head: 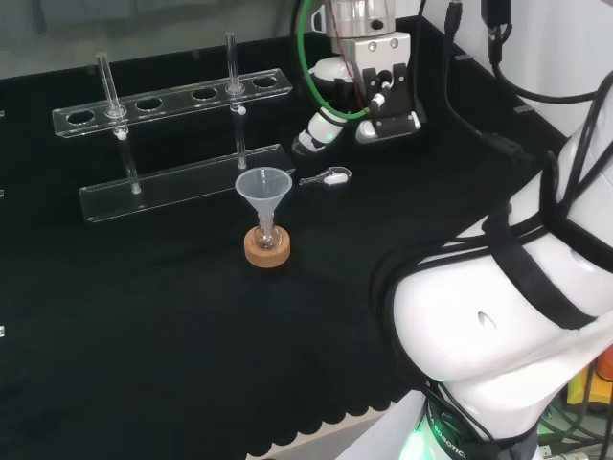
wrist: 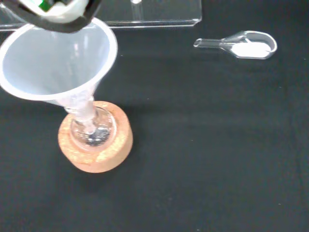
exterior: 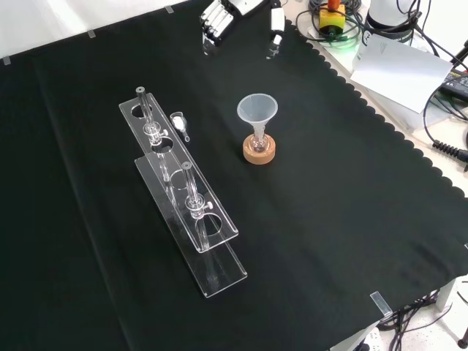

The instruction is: Pick up the weighing funnel.

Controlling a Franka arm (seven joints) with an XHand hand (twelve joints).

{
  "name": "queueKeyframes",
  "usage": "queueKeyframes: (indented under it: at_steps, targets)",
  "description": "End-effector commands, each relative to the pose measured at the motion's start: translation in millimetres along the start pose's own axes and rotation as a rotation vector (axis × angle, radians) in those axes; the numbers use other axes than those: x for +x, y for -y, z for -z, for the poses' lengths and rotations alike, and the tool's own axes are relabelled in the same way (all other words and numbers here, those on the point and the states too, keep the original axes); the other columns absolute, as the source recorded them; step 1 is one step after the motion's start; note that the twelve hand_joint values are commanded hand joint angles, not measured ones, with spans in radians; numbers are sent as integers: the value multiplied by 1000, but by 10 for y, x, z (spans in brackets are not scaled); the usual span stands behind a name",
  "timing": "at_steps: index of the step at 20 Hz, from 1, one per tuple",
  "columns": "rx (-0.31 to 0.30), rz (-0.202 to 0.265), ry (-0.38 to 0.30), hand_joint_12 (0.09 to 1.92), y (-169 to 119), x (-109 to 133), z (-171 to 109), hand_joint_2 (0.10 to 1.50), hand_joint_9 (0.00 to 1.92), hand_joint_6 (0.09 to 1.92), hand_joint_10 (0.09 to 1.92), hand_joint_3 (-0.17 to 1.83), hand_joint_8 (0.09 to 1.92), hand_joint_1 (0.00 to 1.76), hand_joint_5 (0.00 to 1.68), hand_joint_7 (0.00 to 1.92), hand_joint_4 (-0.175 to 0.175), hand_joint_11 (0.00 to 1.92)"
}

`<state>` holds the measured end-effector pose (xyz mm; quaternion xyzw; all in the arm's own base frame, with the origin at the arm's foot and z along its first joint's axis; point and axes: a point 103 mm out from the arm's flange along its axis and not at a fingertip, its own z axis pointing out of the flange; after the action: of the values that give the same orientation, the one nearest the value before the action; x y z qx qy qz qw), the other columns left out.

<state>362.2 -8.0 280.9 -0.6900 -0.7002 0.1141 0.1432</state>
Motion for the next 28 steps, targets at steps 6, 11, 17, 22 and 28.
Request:
queueKeyframes:
  at_steps: [6,11,17,22,28]
  targets:
    - [-15,-21,-18,1381,-358,-512,-79,624,285,87,735,519,623,819,238,6,-91,178]
    - [-17,-23,-29,1367,-640,-754,-151,621,373,87,723,546,686,831,295,86,-90,235]
    - [-13,-7,-52,1336,-989,-986,-317,617,511,87,670,581,707,848,403,244,-83,322]
    - [-6,-5,-62,1330,-1222,-1137,-451,619,557,87,655,591,710,856,442,297,-80,351]
    - [11,8,-84,1326,-1439,-1221,-624,619,579,87,650,596,713,863,467,325,-78,369]
